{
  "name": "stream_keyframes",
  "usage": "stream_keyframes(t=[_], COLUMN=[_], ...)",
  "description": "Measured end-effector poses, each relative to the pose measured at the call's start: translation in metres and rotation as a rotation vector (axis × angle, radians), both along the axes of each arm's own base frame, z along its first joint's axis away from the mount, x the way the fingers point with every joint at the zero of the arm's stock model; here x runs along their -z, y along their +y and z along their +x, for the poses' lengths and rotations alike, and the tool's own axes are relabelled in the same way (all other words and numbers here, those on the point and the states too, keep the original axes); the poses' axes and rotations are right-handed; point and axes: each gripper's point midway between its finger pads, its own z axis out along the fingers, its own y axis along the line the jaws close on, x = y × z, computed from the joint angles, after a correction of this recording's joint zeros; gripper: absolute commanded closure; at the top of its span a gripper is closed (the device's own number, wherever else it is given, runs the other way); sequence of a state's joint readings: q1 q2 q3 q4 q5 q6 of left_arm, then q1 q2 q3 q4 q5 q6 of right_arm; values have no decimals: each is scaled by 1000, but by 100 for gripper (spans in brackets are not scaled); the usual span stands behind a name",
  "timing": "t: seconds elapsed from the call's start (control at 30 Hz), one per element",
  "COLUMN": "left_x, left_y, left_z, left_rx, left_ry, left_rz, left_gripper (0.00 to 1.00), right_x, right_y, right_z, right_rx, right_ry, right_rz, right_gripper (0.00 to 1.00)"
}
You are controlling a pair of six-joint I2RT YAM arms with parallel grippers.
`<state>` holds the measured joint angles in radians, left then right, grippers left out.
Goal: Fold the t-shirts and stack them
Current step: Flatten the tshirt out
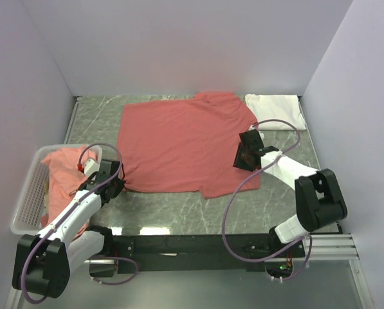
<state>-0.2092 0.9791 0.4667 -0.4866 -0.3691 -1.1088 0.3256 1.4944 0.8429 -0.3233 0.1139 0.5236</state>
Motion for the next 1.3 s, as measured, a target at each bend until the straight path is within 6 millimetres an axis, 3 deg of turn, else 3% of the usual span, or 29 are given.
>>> stream_keyframes(t=[0.33,0.7,0.83,1.13,1.3], left_x=[1,1,1,2,2], left_y=[0,-1,-1,-2,-2], left_z=[-1,-1,-1,-1,-1], left_rx=[4,11,13,18,20], left_ry=[5,7,7,9,10], left_rz=[0,1,2,3,4], left_gripper=[92,93,93,93,91], right_x=[16,28,28,28,25], right_y=[20,23,25,31,30], right_z=[12,16,15,13,12], right_rx=[-65,-71,-76,-91,-86], right_ry=[31,56,56,57,52], right_rz=[-61,-91,-91,-84,-81], right_gripper=[57,56,61,90,96])
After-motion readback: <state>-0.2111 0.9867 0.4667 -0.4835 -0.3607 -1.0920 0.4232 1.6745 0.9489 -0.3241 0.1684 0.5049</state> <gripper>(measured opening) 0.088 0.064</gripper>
